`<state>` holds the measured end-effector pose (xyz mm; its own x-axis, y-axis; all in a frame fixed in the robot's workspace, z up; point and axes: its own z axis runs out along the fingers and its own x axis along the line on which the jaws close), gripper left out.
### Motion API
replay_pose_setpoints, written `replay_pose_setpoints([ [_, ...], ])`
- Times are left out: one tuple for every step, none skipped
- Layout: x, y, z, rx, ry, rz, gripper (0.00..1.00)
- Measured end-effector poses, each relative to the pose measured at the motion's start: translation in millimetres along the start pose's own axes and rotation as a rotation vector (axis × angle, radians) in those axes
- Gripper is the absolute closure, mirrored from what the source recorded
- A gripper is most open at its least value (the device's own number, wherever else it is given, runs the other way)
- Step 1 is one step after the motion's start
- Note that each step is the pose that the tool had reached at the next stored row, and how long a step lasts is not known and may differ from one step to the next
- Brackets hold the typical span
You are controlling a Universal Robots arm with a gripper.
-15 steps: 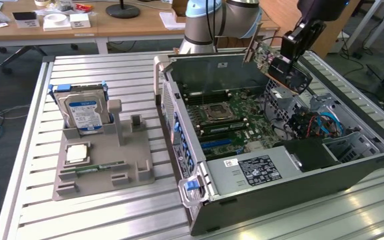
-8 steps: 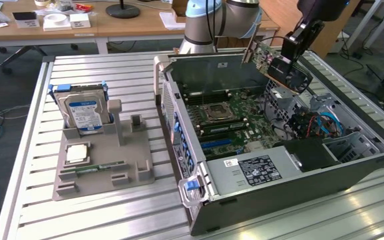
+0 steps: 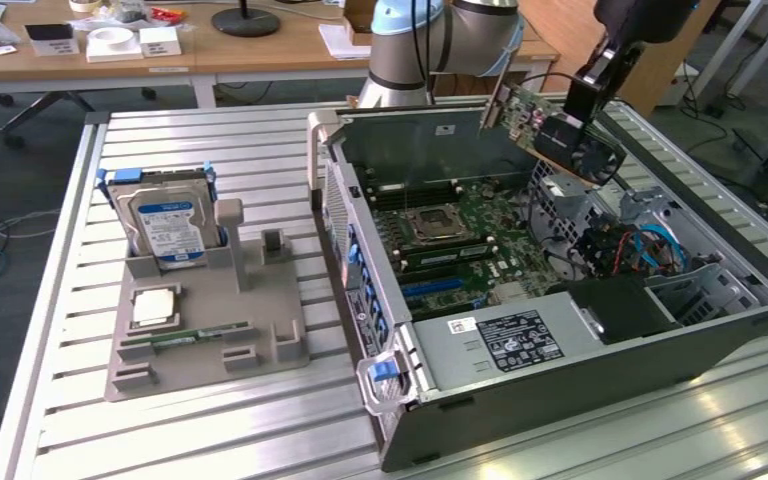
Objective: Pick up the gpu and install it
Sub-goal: 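Insert the gpu into the slot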
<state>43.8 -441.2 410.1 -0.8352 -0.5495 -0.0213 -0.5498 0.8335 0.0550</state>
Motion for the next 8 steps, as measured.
replay_pose_setpoints([
  [0.0,0.0,0.1,-0.0003,0.0007,-0.012,0.73],
  [0.0,0.0,0.1,-0.0005,0.0013,-0.024,0.73],
  [0.0,0.0,0.2,-0.0008,0.0021,-0.037,0.73],
  [0.0,0.0,0.2,-0.001,0.0027,-0.049,0.73],
  [0.0,0.0,0.3,-0.0013,0.0034,-0.06,0.73],
  [0.0,0.0,0.3,-0.0015,0.0039,-0.072,0.73],
  [0.0,0.0,0.4,-0.0018,0.0045,-0.083,0.73],
  [0.0,0.0,0.4,-0.002,0.0052,-0.093,0.73],
])
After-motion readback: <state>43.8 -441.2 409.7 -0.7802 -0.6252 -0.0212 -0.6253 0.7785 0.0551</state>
